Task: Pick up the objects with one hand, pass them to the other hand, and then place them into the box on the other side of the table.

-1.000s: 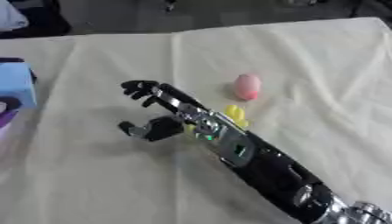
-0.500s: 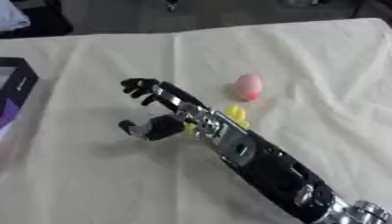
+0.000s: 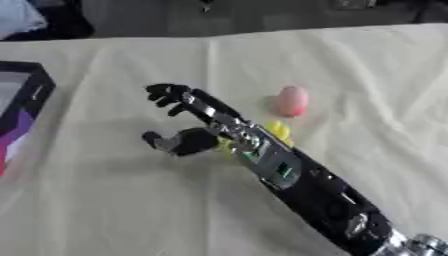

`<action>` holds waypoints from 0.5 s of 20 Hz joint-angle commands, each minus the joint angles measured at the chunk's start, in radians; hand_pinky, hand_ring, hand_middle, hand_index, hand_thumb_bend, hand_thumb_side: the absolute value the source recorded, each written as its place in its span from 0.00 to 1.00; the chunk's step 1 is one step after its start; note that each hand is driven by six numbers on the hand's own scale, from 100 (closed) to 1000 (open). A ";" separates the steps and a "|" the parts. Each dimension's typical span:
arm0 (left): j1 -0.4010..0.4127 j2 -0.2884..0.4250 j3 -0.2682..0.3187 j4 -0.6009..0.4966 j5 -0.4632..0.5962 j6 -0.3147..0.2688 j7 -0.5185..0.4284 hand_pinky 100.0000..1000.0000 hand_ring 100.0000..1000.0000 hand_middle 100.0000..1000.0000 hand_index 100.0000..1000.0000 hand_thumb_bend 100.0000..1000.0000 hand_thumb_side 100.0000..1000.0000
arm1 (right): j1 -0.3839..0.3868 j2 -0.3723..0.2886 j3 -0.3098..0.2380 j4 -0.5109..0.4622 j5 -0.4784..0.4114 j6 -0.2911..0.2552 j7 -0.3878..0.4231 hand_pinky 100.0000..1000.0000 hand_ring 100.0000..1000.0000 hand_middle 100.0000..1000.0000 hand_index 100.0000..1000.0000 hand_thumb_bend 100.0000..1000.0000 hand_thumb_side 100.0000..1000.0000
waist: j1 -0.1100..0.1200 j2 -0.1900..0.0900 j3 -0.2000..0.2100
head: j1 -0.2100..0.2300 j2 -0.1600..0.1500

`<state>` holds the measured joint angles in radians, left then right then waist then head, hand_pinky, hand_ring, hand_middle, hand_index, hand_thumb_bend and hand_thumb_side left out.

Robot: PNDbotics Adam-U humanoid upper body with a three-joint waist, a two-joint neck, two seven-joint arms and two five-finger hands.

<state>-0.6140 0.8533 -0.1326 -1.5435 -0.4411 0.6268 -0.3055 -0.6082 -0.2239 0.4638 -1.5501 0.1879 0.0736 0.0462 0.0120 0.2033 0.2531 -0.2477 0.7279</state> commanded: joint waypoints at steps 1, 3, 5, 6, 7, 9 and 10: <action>-0.010 0.046 0.029 0.018 -0.004 -0.003 0.029 0.68 0.38 0.08 0.18 0.44 0.00 | -0.021 -0.011 -0.008 -0.029 -0.009 0.002 -0.004 0.75 0.84 0.81 0.92 0.24 0.16 | -0.009 -0.022 0.002 | 0.026 -0.003; -0.014 0.046 0.034 0.030 -0.005 -0.002 0.041 0.68 0.38 0.07 0.18 0.44 0.00 | -0.022 -0.011 -0.009 -0.032 -0.012 0.002 -0.006 0.75 0.84 0.81 0.92 0.24 0.17 | -0.010 -0.021 0.002 | 0.051 -0.006; -0.019 0.044 0.039 0.046 -0.006 -0.002 0.053 0.68 0.38 0.07 0.18 0.44 0.00 | -0.024 -0.012 -0.009 -0.036 -0.015 0.002 -0.007 0.75 0.84 0.81 0.92 0.23 0.15 | -0.012 -0.021 0.002 | 0.089 -0.010; -0.021 0.044 0.040 0.054 -0.005 -0.004 0.059 0.68 0.38 0.07 0.18 0.44 0.00 | -0.025 -0.013 -0.008 -0.038 -0.018 0.002 -0.007 0.75 0.84 0.81 0.92 0.23 0.15 | -0.012 -0.020 0.001 | 0.107 -0.013; -0.024 0.043 0.042 0.063 -0.004 -0.004 0.065 0.68 0.38 0.07 0.18 0.44 0.00 | -0.026 -0.014 -0.008 -0.041 -0.020 0.002 -0.007 0.75 0.83 0.81 0.92 0.23 0.15 | -0.013 -0.020 0.001 | 0.126 -0.016; -0.033 0.041 0.044 0.085 -0.001 -0.007 0.076 0.68 0.38 0.07 0.18 0.44 0.00 | -0.028 -0.015 -0.007 -0.046 -0.024 0.002 -0.007 0.75 0.83 0.81 0.92 0.23 0.15 | -0.014 -0.019 0.000 | 0.159 -0.022; -0.039 0.039 0.044 0.098 0.001 -0.010 0.082 0.68 0.37 0.07 0.18 0.44 0.00 | -0.030 -0.016 -0.006 -0.049 -0.026 0.002 -0.007 0.75 0.83 0.81 0.92 0.23 0.15 | -0.015 -0.019 -0.001 | 0.175 -0.026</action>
<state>-0.6348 0.8533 -0.1078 -1.4499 -0.4405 0.6192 -0.2346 -0.6174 -0.2254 0.4638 -1.5728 0.1697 0.0767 0.0418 0.0039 0.2033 0.2527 -0.0936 0.7158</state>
